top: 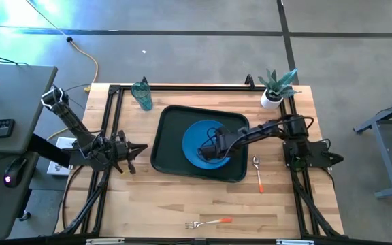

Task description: Pick and place plate/cup/fork/spoon on tray

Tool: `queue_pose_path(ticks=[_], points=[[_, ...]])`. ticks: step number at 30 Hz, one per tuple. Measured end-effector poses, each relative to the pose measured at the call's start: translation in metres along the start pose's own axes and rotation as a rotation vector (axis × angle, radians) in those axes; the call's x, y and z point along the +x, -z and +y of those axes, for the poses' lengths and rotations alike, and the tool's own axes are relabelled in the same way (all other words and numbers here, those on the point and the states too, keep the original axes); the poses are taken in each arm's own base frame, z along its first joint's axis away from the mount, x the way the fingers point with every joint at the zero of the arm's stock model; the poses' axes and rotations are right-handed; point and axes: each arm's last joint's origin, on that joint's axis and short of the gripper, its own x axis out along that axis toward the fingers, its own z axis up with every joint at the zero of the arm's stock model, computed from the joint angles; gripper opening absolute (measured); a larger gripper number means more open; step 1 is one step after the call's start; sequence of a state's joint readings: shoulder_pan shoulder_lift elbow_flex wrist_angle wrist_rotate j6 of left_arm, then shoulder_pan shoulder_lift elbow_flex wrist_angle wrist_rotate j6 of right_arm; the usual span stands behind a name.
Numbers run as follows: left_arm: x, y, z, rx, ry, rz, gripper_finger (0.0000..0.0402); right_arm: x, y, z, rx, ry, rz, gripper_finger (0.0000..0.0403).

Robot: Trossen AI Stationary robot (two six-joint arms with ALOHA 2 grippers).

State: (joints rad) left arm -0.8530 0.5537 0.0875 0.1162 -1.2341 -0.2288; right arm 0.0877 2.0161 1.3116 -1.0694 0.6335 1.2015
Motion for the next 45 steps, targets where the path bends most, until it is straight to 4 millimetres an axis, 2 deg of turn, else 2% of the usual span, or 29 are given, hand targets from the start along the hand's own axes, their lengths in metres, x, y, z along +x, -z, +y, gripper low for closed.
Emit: queue_pose_path(ticks=[6, 11, 21, 25, 29, 33, 36, 42, 45], points=[[0.003, 0.001, 0.001, -0.042, -0.001, 0.013, 0.0041, -0.03, -0.002, -0.012, 0.021, -0.05, -0.074, 0.0103], [0.006, 0.008, 0.004, -0.048, 0.014, 0.069, 0.0051, -0.064, 0.004, -0.03, 0.036, -0.1, -0.152, 0.0131], [0.01, 0.012, 0.004, -0.066, 0.002, 0.103, 0.0035, -0.138, 0.034, -0.057, 0.016, -0.372, -0.333, 0.0121], [0.01, 0.012, 0.005, -0.067, -0.017, 0.094, 0.0026, -0.16, 0.049, -0.058, -0.011, -0.495, -0.38, 0.0114], [0.01, 0.012, 0.005, -0.066, -0.026, 0.09, 0.0018, -0.173, 0.065, -0.054, -0.06, -0.573, -0.407, 0.0105], [0.01, 0.012, 0.005, -0.057, -0.025, 0.09, 0.0015, -0.176, 0.081, -0.052, -0.127, -0.592, -0.425, 0.0091], [0.01, 0.012, 0.005, -0.047, -0.026, 0.091, 0.0015, -0.168, 0.094, -0.046, -0.174, -0.627, -0.445, 0.0077], [0.01, 0.012, 0.006, -0.047, -0.051, 0.08, 0.0015, -0.134, 0.115, -0.025, -0.139, -0.799, -0.422, 0.0046], [0.01, 0.011, 0.006, -0.046, -0.07, 0.069, 0.0018, -0.115, 0.122, -0.021, -0.096, -0.844, -0.429, 0.0031]])
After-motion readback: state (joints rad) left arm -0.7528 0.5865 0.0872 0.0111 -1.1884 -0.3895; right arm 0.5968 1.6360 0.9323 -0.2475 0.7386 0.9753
